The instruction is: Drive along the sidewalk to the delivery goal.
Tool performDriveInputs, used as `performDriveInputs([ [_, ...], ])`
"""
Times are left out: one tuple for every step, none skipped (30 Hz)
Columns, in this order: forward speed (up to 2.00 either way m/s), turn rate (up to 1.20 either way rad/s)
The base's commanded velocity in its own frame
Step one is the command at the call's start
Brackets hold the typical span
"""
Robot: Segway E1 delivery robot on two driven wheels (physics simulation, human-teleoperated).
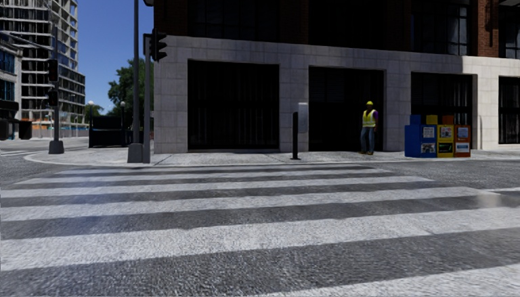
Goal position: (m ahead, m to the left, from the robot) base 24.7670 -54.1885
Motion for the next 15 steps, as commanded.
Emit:
performDriveInputs([
  [2.0,0.22],
  [2.0,0.23],
  [2.0,0.23],
  [2.0,0.23],
  [2.0,0.23],
  [2.0,0.23],
  [2.0,0.23],
  [2.0,0.24],
  [2.0,0.26],
  [2.0,0.27],
  [2.0,0.27],
  [2.0,0.27],
  [2.0,0.27],
  [2.0,0.27],
  [2.0,0.27],
])
